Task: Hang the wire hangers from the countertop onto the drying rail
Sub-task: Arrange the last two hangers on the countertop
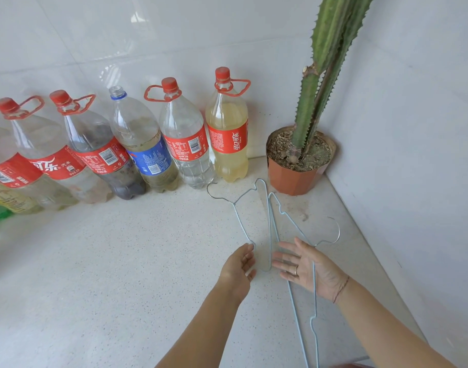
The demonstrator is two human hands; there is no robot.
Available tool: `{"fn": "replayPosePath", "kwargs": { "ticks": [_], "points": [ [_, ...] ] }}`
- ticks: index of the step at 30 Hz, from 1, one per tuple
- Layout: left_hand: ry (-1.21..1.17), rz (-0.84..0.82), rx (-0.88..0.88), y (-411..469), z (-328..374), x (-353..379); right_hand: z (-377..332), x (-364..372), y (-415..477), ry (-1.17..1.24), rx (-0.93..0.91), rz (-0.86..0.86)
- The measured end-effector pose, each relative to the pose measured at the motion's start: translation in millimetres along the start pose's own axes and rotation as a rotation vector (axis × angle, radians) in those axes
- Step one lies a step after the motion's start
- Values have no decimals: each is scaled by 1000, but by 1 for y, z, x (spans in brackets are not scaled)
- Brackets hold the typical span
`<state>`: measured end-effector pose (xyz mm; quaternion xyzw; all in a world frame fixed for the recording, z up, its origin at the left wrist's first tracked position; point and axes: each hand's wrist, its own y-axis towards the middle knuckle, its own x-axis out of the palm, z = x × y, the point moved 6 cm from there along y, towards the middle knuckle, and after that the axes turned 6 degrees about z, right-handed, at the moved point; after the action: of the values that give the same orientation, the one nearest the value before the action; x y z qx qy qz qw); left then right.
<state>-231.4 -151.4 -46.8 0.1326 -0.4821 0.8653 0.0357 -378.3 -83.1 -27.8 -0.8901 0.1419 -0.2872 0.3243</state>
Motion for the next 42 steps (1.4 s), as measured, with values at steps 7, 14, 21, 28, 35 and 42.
{"fn": "replayPosePath", "kwargs": {
  "ticks": [7, 14, 21, 28, 35, 42],
  "points": [
    [-3, -47, 156, 3, 32, 13, -3, 2, -5, 16, -11, 40],
    [-10, -46, 143, 13, 53, 13, -9, 6, -10, -25, -68, 148],
    [-115, -38, 63, 17, 52, 4, -7, 9, -18, 1, -128, 205],
    [-89, -169, 113, 4, 59, -3, -3, 4, -40, -121, -252, 315],
    [-76, -194, 160, -24, 65, -21, -6, 17, -62, -240, -376, 355],
    [-122, -117, 281, -71, 85, -53, -19, 75, -71, -252, -368, 130]
  ]
}}
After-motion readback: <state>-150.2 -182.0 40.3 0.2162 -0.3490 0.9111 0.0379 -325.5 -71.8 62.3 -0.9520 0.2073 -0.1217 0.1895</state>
